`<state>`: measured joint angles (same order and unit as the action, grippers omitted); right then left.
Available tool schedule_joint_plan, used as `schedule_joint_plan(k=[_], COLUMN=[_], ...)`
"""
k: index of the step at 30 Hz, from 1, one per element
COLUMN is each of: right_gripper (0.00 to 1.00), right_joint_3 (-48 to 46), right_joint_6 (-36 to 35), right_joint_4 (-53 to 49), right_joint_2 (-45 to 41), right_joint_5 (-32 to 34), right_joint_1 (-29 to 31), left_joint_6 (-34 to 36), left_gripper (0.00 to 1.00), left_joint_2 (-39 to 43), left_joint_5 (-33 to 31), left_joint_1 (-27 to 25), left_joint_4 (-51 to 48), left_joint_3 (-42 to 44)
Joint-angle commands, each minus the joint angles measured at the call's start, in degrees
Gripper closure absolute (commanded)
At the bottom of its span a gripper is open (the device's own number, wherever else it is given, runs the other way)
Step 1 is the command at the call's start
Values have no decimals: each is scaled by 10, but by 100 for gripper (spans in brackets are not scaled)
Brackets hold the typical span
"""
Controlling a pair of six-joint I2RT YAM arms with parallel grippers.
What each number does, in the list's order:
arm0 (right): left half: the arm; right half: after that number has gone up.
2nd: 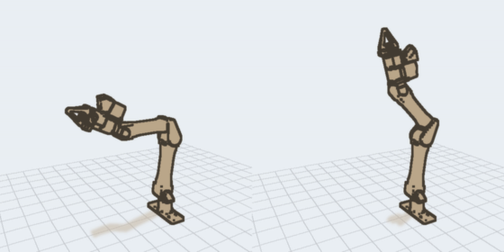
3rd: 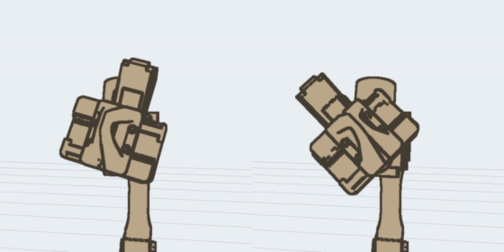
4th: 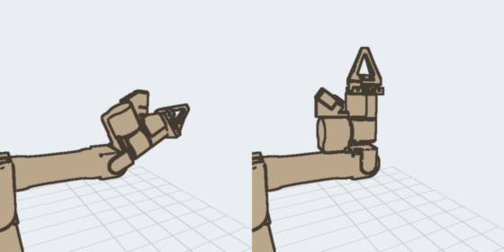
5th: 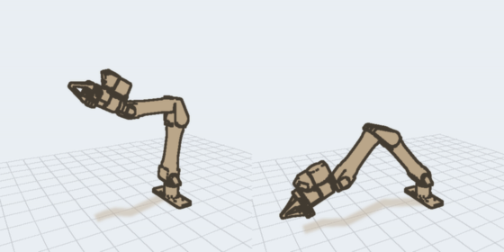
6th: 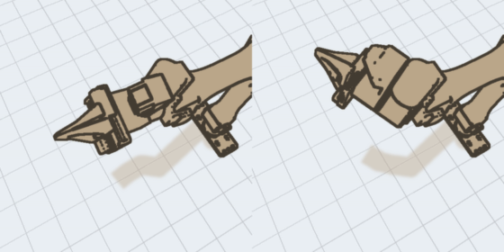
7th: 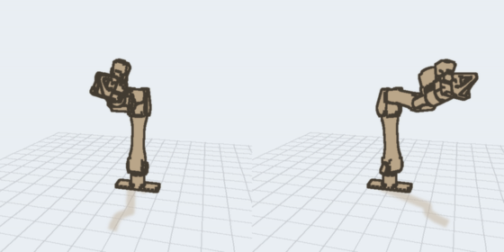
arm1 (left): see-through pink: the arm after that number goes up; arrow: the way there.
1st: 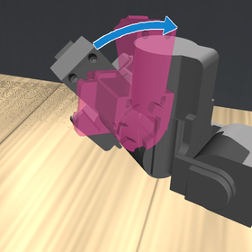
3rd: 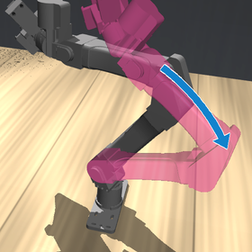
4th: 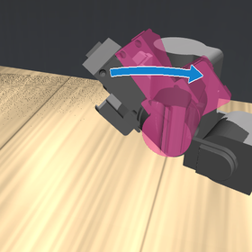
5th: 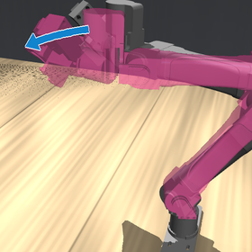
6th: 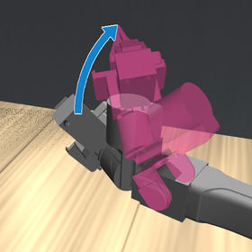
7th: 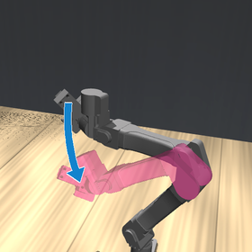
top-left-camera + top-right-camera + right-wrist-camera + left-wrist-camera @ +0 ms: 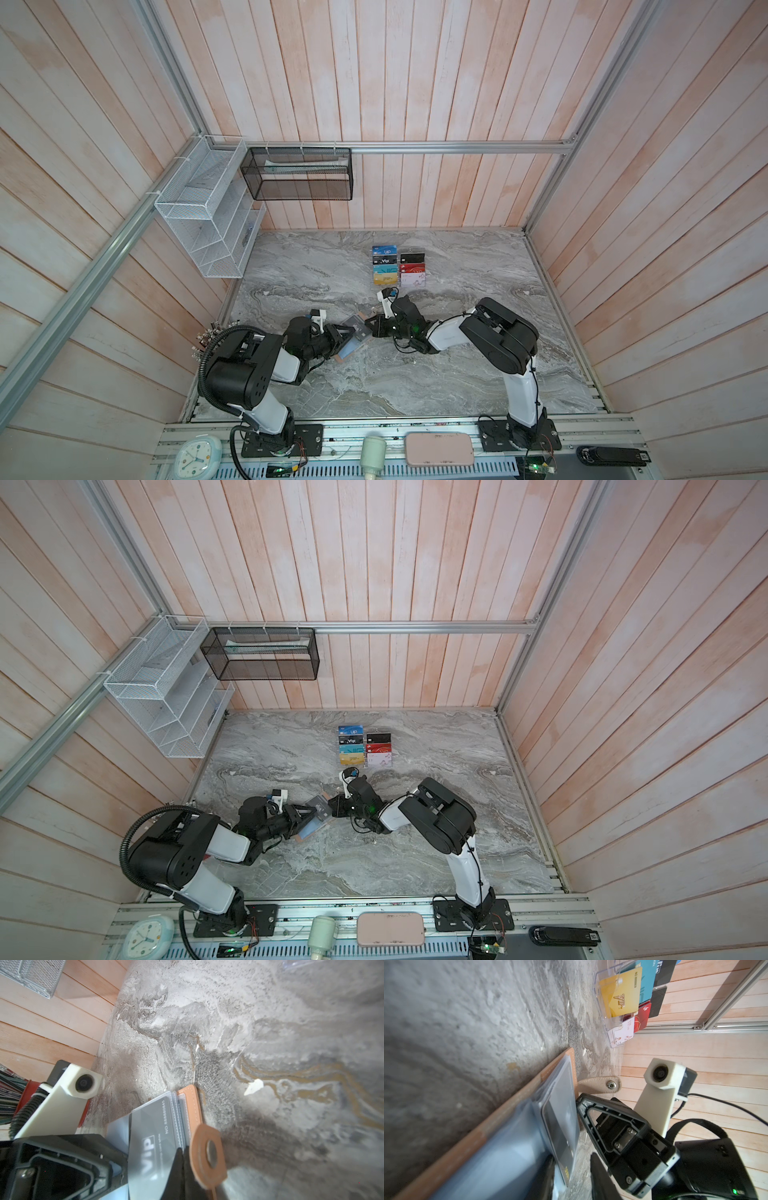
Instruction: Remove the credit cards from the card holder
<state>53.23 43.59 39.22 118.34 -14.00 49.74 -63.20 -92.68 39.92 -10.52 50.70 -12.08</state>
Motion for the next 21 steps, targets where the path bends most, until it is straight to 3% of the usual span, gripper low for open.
schedule_joint_plan(k=[1, 12, 21], right_gripper=[100, 100, 100], right_joint_3=[-26, -25, -25], right_joint_6=[4, 6, 5], right_joint_4=[-103, -101, -103], right_joint_2=[43, 46, 44], right_joint_5=[-31, -32, -32], right_joint_1=[14, 14, 15], left_joint_6=[16, 23, 16], left_gripper=[69, 68, 68], left_joint_2=[20, 34, -14], left_joint_5=[14, 9, 12], left_joint_1=[-5, -4, -4], left_joint_4=[25, 9, 48], left_joint_3=[2, 3, -1])
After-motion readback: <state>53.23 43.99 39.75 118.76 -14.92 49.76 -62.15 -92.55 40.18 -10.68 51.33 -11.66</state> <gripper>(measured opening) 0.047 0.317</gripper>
